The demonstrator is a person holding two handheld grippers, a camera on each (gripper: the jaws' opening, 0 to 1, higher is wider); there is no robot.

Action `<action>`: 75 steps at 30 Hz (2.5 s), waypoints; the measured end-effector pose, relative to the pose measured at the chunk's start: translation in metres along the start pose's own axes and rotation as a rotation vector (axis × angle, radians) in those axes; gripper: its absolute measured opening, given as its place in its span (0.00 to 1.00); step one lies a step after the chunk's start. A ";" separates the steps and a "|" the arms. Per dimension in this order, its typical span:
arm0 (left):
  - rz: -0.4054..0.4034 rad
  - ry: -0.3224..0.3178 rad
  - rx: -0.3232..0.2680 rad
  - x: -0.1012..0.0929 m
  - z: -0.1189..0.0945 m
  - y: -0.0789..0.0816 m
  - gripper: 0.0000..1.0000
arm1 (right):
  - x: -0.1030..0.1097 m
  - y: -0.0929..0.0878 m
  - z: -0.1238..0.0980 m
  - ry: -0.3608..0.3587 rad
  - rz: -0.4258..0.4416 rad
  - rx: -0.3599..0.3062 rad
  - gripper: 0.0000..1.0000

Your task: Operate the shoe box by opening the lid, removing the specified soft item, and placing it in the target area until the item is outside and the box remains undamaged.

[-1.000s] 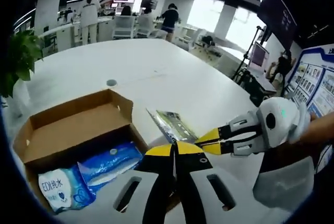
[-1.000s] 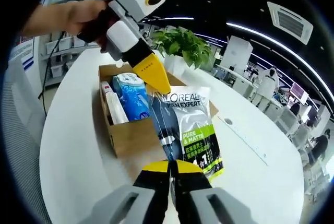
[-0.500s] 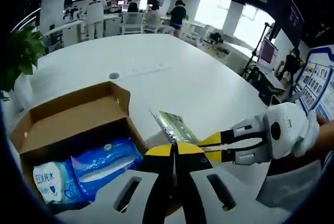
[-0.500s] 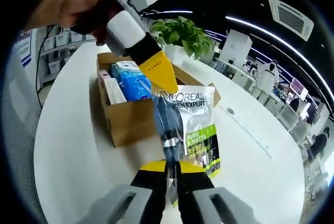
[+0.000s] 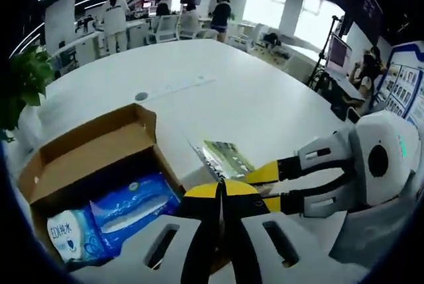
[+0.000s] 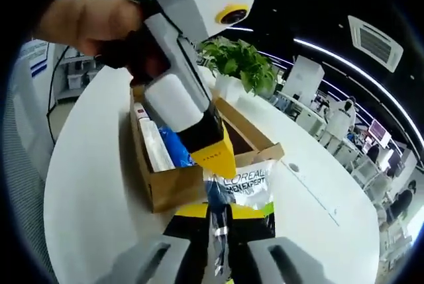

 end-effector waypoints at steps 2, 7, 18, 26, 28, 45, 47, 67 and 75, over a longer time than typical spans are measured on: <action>-0.003 -0.006 0.002 0.003 0.001 -0.001 0.00 | -0.001 -0.001 -0.001 -0.001 0.005 -0.008 0.00; -0.013 -0.020 0.013 0.004 0.003 -0.007 0.00 | 0.000 -0.006 -0.001 0.020 -0.020 -0.007 0.00; -0.017 -0.054 -0.027 0.014 -0.002 -0.004 0.06 | -0.003 -0.006 -0.001 0.038 -0.061 -0.010 0.00; -0.024 -0.055 -0.087 0.024 -0.017 0.007 0.09 | 0.001 -0.011 0.003 0.057 -0.071 0.008 0.00; -0.026 -0.048 -0.094 0.029 -0.019 0.007 0.09 | 0.003 -0.012 0.005 0.067 -0.086 0.014 0.00; -0.074 0.038 -0.138 0.066 -0.049 -0.002 0.10 | 0.011 -0.033 0.014 0.141 -0.132 0.087 0.00; -0.078 0.048 -0.138 0.070 -0.052 -0.004 0.10 | 0.012 -0.036 0.016 0.151 -0.146 0.100 0.00; -0.095 0.126 -0.151 0.122 -0.086 -0.023 0.13 | 0.012 -0.055 0.029 0.196 -0.120 0.185 0.00; -0.074 0.163 -0.133 0.143 -0.099 -0.035 0.16 | 0.015 -0.058 0.028 0.200 -0.074 0.205 0.07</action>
Point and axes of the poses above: the point that each gripper's makers call its tool centre point, and the gripper's own axes: z roughly forward along the fingers, x roughly to its left, y roughly out of its top, the point moved 7 cm from there along -z, roughly backward along the fingers
